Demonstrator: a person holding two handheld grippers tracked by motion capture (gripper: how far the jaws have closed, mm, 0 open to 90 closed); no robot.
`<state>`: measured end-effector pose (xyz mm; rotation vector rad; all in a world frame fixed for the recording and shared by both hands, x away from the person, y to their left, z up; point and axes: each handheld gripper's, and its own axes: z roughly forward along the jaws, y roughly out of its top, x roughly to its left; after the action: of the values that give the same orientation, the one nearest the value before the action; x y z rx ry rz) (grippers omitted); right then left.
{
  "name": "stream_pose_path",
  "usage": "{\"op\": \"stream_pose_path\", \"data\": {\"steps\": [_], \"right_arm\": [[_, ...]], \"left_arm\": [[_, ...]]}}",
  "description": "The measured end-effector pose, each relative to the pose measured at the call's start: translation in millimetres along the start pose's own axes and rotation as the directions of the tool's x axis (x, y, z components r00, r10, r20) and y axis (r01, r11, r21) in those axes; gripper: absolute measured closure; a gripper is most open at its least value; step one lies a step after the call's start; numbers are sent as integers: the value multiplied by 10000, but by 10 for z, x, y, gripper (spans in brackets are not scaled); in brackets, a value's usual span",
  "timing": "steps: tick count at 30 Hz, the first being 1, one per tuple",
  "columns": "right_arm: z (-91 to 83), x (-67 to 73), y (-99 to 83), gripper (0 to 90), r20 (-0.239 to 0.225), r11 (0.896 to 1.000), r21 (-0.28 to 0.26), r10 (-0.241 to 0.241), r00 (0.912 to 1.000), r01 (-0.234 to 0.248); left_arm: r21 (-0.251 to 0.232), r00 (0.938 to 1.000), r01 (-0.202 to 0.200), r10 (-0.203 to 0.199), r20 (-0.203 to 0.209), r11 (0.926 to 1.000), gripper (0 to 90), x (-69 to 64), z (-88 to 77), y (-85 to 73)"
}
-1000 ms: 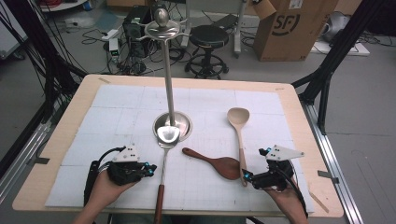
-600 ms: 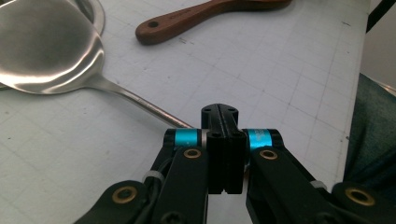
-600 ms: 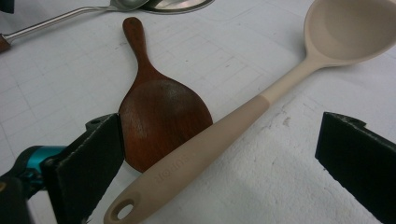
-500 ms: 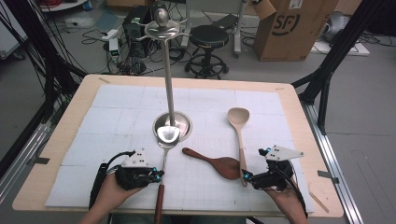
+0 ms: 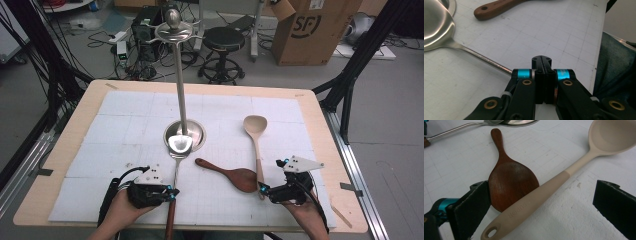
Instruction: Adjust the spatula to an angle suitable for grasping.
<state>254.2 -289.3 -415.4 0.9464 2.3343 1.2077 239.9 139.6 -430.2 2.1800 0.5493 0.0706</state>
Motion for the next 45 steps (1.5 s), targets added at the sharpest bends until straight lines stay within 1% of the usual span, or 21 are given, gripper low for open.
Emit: {"op": "stream_pose_path", "data": {"steps": [6,12,13,14,19,20,23,26,28,34,40,45], "right_arm": [[5,-4,-1,6,8,10000,28,-32,10000,32],[11,-2,0,6,-35,10000,36,-32,10000,33],[11,-2,0,6,-35,10000,36,-32,10000,33],[14,0,1,6,-19,10000,50,-49,10000,49],[21,4,2,6,-32,10000,50,-51,10000,51],[23,4,2,6,-50,10000,49,-62,10000,62],[25,5,2,6,-52,10000,65,-73,10000,74],[29,7,2,6,-57,9999,85,-71,10000,72],[32,10,4,6,-69,10000,77,-62,10000,62],[29,7,3,6,-71,9999,76,-76,9999,76],[24,7,1,6,-98,10000,68,-56,9999,57],[18,4,-1,6,-80,10000,52,-50,10000,50]], "left_arm": [[252,9995,-216,210,227,9995,898,-38,37,-8],[359,9991,-242,229,359,9991,898,-66,76,-14],[462,9988,-319,301,386,9984,898,-62,80,-14],[476,9985,-324,302,461,9983,898,-66,93,-17],[514,9981,-322,294,541,9982,898,-82,110,-19],[559,9977,-385,352,576,9977,898,-79,109,-20],[563,9974,-368,332,644,9977,898,-85,118,-24],[661,9966,-445,398,719,9968,898,-98,137,-26],[927,9969,-554,499,605,9942,898,-104,162,-35],[951,9981,-445,402,458,9945,898,-76,129,-51],[913,9996,-160,139,233,9957,898,-20,73,-96],[968,9999,-106,97,104,9952,898,3,46,-116]]}}
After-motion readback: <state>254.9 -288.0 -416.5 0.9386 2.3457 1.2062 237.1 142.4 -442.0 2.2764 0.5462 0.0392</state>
